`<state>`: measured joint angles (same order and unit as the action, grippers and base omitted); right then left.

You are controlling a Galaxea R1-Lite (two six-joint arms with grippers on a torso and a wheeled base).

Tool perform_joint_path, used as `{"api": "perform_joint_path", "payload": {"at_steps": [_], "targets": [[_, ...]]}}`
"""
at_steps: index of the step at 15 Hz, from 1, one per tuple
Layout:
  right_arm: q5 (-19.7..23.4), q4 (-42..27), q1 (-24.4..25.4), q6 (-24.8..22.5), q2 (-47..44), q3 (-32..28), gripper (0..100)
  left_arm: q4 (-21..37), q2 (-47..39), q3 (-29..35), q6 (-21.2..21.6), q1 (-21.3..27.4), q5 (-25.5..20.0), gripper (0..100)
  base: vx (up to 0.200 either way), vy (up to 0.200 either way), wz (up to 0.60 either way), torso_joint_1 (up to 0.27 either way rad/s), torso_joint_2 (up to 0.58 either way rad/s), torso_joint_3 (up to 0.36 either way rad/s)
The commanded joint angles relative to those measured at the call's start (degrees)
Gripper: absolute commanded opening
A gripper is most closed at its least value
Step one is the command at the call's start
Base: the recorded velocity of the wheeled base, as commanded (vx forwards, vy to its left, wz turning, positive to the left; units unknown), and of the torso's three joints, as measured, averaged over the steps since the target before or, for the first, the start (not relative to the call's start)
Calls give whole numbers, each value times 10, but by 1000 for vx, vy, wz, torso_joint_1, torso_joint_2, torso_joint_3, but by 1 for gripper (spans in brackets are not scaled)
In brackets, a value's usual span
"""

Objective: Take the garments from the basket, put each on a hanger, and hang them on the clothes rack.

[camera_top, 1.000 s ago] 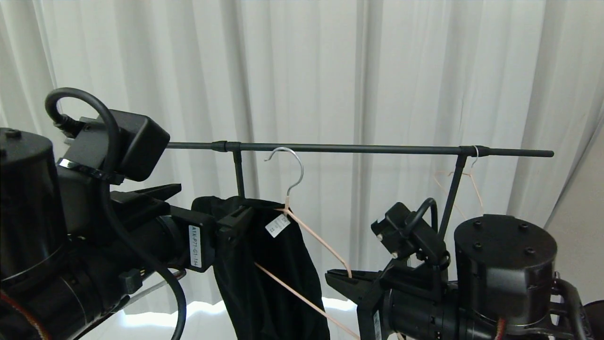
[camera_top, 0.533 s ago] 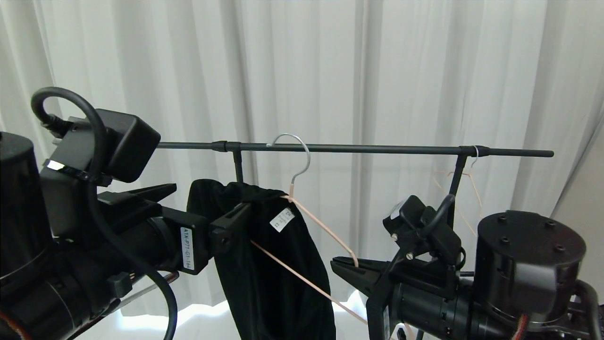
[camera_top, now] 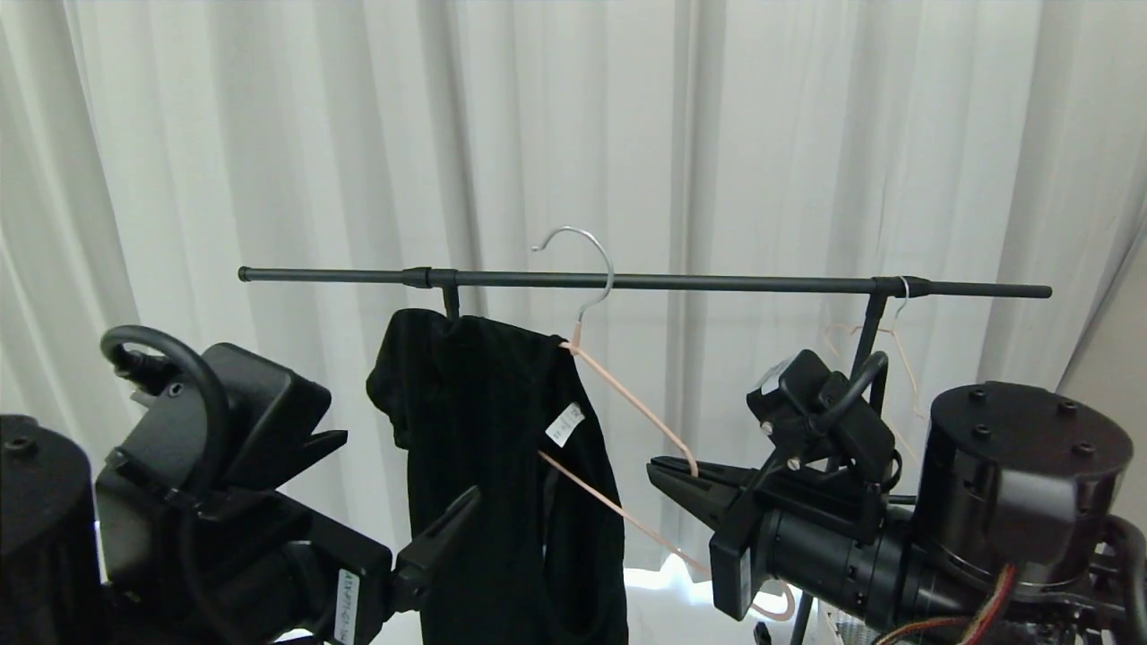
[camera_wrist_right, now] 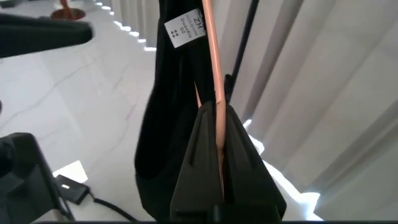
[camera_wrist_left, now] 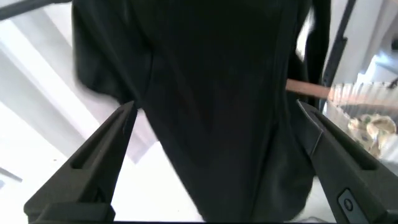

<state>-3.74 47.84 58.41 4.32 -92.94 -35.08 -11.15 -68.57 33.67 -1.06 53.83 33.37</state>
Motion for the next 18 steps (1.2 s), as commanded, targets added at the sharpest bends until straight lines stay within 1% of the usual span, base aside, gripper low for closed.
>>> {"api": "perform_joint_path", "payload": {"at_steps": [1,2,3,4,5,6,7,8,10,11,12,13,14,16,17,18], "targets": [[9,0,-24,-21,22,27,0,0,41,-11,9,2,-1,100,0,0,0,0,0,0],[31,1,-36,-32,41,56,0,0,64,-19,26,0,-10,100,0,0,0,0,0,0],[60,0,-44,-33,61,85,0,1,93,-33,47,-4,-42,100,0,0,0,0,0,0],[81,0,-45,-34,78,108,0,1,121,-50,74,-14,-87,100,0,0,0,0,0,0],[93,0,-45,-41,94,136,0,1,152,-73,120,-34,-151,100,0,0,0,0,0,0],[105,0,-44,-55,104,159,0,1,170,-90,153,-53,-207,100,0,0,0,0,0,0],[124,0,-44,-76,114,185,0,1,178,-99,180,-65,-254,100,0,0,0,0,0,0],[150,0,-43,-101,121,210,0,1,174,-99,203,-65,-292,100,0,0,0,0,0,0],[182,0,-40,-146,123,234,0,1,149,-105,233,-61,-329,100,0,0,0,0,0,0],[191,0,-36,-158,123,239,0,1,144,-111,244,-53,-344,100,0,0,0,0,0,0],[198,0,-25,-174,121,241,0,1,135,-120,262,-37,-371,100,0,0,0,0,0,0],[198,1,-15,-179,120,240,0,1,128,-127,265,-28,-388,100,0,0,0,0,0,0],[198,0,-4,-182,120,241,0,1,119,-131,265,-6,-404,100,0,0,0,0,0,0],[198,1,0,-197,119,241,0,1,88,-130,265,3,-407,100,0,0,0,0,0,0],[198,0,0,-199,120,241,0,0,80,-129,265,5,-408,100,0,0,0,0,0,0],[198,1,3,-201,120,241,0,0,55,-127,264,10,-408,100,0,0,0,0,0,0]]}}
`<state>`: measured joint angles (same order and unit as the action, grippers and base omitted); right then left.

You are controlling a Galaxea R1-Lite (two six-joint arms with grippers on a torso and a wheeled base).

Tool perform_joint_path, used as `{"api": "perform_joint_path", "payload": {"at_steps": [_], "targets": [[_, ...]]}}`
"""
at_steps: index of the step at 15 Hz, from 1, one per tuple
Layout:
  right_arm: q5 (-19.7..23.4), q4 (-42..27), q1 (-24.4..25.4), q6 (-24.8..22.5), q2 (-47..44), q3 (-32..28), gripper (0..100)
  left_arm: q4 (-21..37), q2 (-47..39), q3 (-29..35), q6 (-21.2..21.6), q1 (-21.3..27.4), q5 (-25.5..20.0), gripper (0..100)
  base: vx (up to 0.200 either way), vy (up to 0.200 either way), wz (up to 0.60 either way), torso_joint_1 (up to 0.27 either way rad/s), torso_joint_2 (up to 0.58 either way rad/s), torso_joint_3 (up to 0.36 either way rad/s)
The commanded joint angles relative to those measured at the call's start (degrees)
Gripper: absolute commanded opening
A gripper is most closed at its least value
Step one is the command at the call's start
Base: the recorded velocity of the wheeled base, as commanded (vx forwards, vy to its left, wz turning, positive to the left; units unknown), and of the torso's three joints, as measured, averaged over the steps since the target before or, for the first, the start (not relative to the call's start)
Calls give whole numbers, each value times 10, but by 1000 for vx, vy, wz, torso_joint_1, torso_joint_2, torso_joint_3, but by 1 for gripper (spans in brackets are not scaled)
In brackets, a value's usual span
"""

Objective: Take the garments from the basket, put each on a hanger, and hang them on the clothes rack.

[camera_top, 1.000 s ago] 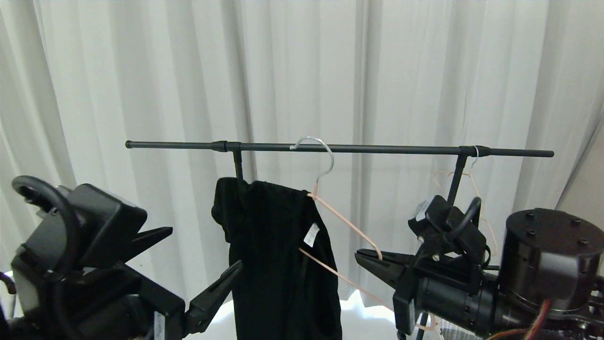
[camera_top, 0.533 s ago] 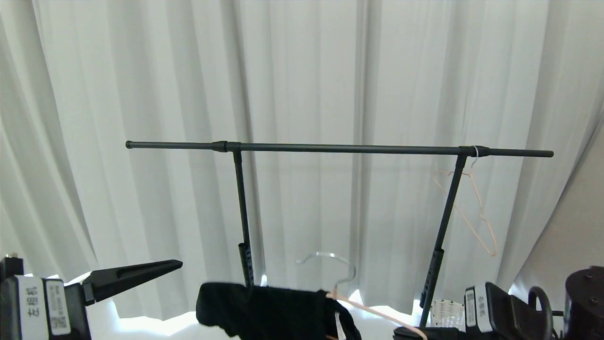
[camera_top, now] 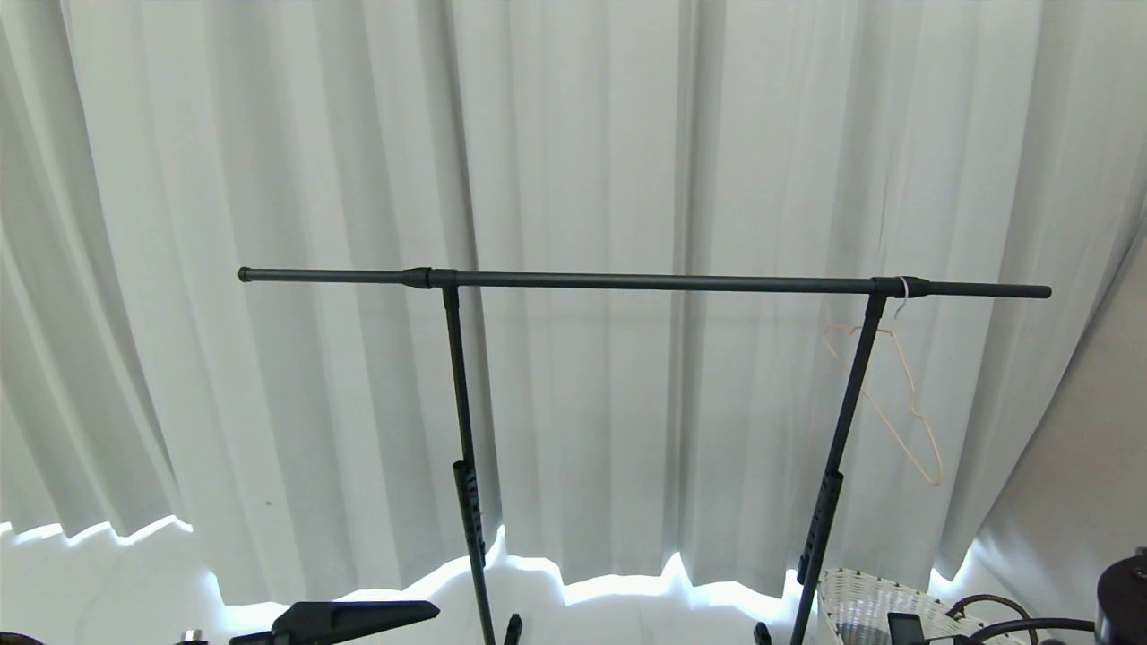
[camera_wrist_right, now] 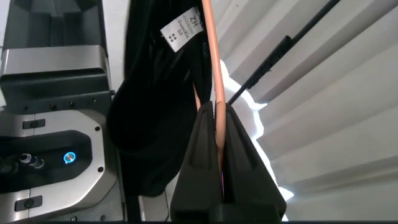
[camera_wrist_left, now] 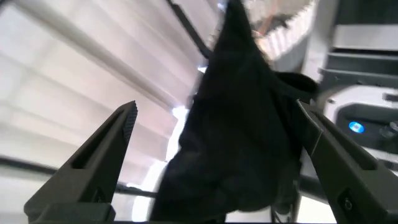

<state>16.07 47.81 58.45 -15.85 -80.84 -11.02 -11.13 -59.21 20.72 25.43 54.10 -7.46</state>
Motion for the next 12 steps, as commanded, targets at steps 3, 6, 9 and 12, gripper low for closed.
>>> {"api": "perform_joint_path", "payload": {"at_steps": [3,6,9,12], "targets": [[0,0,3,-18,0,8,0,0,-79,5,-4,7,-1,100,0,0,0,0,0,0],[0,1,3,-21,5,10,0,-4,-110,7,-22,5,-1,100,0,0,0,0,0,0],[0,12,4,-24,5,11,0,-5,-127,11,-39,2,-1,100,0,0,0,0,0,0],[0,14,4,-38,7,12,0,-6,-129,17,-42,-2,-1,100,0,0,0,0,0,0]]}}
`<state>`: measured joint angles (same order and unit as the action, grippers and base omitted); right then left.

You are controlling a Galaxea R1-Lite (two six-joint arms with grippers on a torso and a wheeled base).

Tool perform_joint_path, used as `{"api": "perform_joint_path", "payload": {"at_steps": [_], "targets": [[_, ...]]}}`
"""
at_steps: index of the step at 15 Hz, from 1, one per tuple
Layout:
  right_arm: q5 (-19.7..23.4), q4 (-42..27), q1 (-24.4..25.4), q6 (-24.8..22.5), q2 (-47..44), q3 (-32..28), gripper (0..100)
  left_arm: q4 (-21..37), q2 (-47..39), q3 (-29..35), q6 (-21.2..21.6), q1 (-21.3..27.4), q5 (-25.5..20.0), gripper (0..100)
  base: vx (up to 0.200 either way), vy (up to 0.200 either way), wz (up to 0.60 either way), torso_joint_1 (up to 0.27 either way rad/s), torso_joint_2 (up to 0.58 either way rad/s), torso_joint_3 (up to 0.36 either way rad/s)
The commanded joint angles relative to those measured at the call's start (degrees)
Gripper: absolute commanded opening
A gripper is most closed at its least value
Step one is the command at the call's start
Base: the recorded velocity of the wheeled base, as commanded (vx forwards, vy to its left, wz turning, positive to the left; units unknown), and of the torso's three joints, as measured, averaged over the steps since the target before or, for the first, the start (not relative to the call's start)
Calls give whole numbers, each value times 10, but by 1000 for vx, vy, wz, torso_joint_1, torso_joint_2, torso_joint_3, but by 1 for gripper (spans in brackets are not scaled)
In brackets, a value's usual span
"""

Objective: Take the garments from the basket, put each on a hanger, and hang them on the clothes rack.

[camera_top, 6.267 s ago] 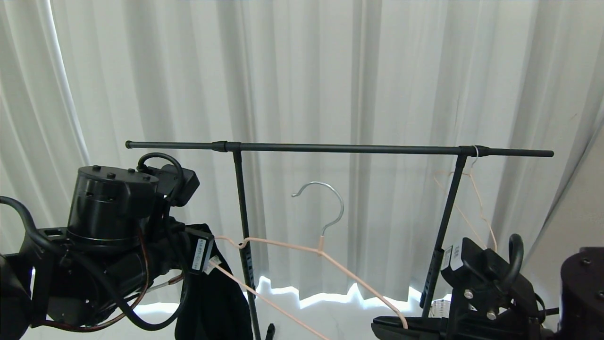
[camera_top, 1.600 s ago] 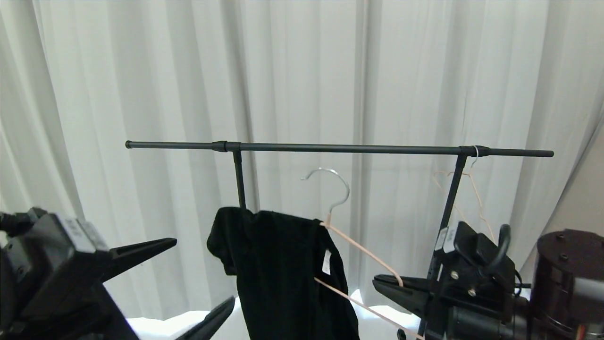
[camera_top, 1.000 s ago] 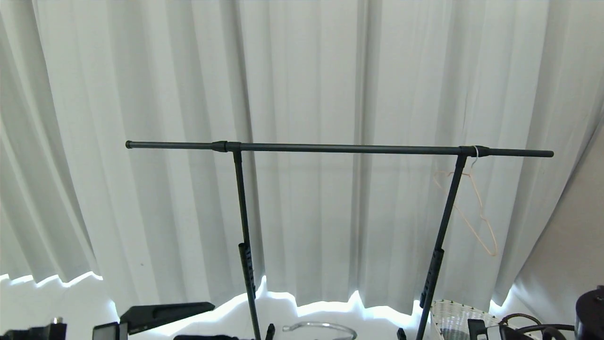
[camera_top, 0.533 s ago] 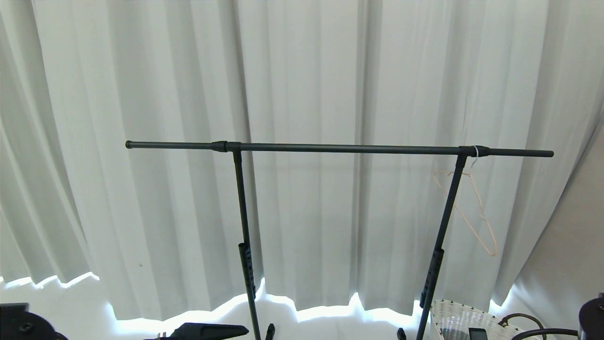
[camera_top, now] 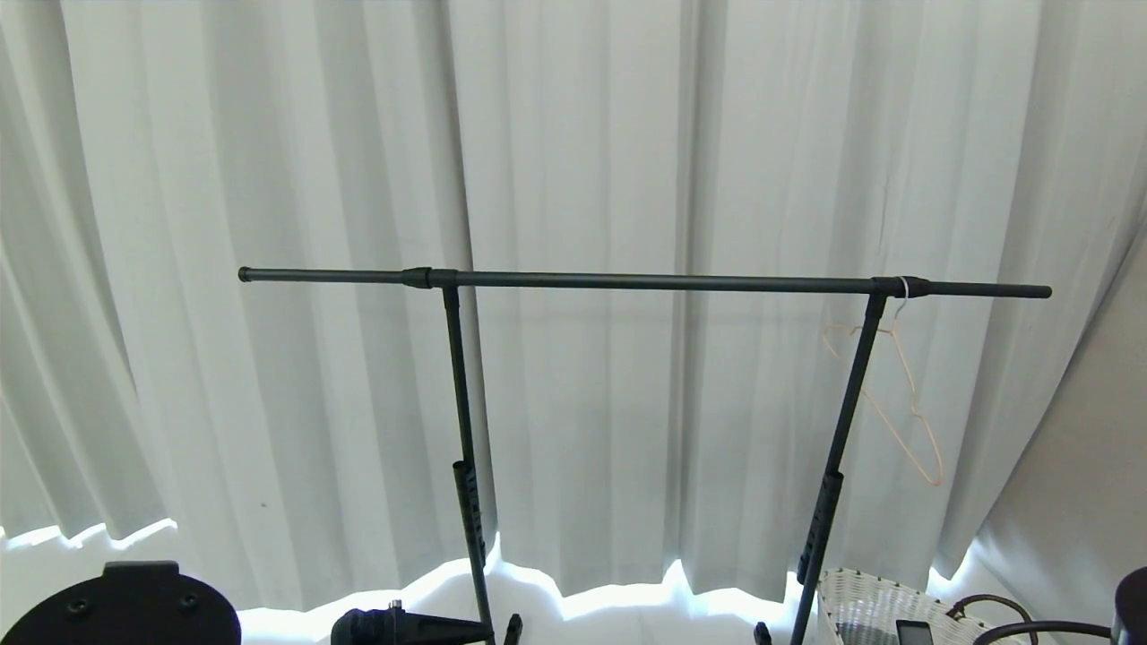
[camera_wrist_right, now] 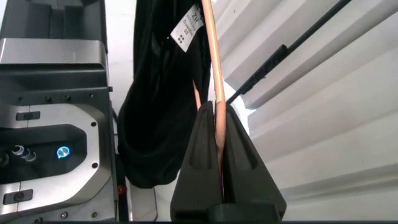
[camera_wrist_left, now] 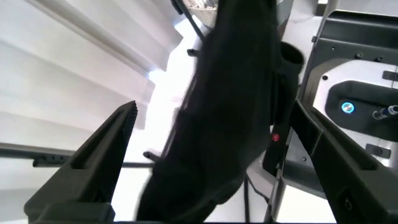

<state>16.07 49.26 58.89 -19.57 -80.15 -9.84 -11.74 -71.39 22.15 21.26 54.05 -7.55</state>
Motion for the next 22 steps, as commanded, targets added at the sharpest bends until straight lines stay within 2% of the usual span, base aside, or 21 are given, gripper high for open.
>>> {"api": "perform_joint_path", "payload": {"at_steps": [1,3,4,12,13,17,19,20,22], "targets": [[0,0,3,-3,0,0,0,-7,-9,3,0,-4,0,100,0,0,0,0,0,0],[0,0,10,-3,0,0,0,-42,-27,2,0,-13,0,100,0,0,0,0,0,0],[0,0,13,-4,1,-1,0,-59,-37,-1,0,-15,1,0,0,0,0,0,0,0],[-9,0,14,-6,20,12,0,-72,-37,-13,4,-16,5,0,0,0,0,0,0,0],[-18,0,14,-9,20,9,100,-74,-38,-13,4,-19,6,0,0,0,0,0,0,0],[-48,0,7,-13,29,22,100,-78,-37,-18,4,-67,13,0,0,0,0,0,0,0],[-60,0,-14,-13,29,26,100,-78,-34,-27,5,-84,42,0,0,0,0,0,0,0],[-61,0,-37,-13,27,31,100,-78,-28,-39,4,-101,79,0,0,0,0,0,0,0],[-61,-1,-55,-8,18,34,100,-87,-15,-42,1,-127,91,0,0,0,0,0,0,0]]}}
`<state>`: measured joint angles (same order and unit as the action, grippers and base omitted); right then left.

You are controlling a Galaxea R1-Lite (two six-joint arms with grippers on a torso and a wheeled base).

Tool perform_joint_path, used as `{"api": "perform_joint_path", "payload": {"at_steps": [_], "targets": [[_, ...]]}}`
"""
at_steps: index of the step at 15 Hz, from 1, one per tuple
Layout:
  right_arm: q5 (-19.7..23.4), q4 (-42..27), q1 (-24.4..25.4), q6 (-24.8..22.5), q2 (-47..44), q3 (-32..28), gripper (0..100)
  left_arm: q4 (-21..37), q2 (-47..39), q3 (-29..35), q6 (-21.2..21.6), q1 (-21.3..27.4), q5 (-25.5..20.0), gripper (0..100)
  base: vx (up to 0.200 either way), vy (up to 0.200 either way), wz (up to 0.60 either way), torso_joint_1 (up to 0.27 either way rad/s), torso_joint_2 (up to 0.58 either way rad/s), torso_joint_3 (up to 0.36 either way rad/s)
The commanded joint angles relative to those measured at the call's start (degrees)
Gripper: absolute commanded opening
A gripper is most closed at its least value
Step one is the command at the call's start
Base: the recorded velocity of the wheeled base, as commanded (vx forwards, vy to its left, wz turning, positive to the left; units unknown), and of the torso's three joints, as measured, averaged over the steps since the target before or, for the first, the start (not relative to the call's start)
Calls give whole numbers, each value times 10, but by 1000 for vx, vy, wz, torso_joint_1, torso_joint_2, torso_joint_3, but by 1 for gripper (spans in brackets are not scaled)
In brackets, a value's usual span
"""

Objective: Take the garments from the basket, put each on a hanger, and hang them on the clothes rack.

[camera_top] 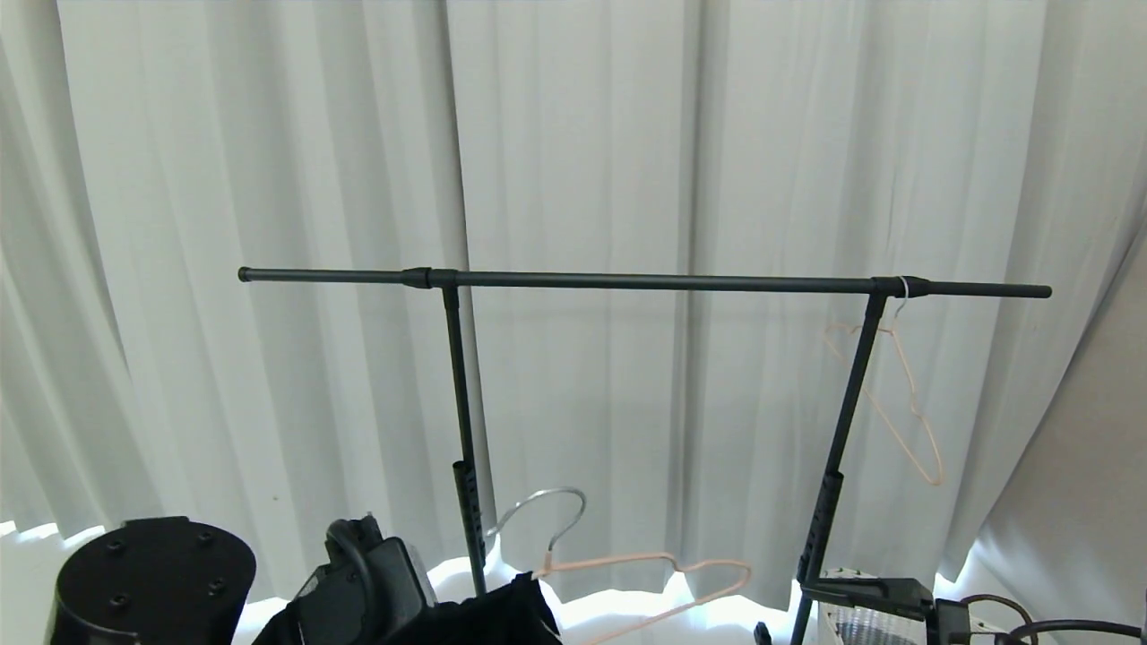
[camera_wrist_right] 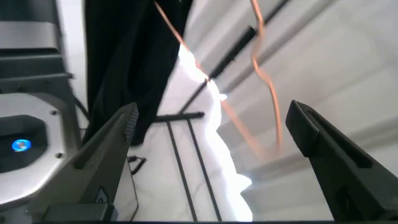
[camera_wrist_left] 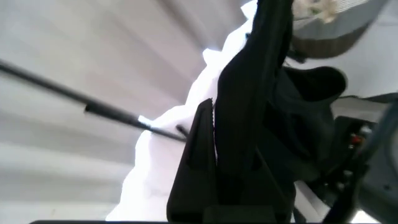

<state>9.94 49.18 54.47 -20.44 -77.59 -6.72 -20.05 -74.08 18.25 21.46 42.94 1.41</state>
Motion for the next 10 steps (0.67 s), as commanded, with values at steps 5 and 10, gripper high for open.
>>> {"api": "perform_joint_path", "payload": {"at_steps": [5,10], "targets": [[-4,0,-10,81,-77,-28,100,-109,15,26,-3,-53,47,0,0,0,0,0,0,0],[-157,0,48,299,-230,-218,100,-110,14,68,-26,-53,52,0,0,0,0,0,0,0]]}}
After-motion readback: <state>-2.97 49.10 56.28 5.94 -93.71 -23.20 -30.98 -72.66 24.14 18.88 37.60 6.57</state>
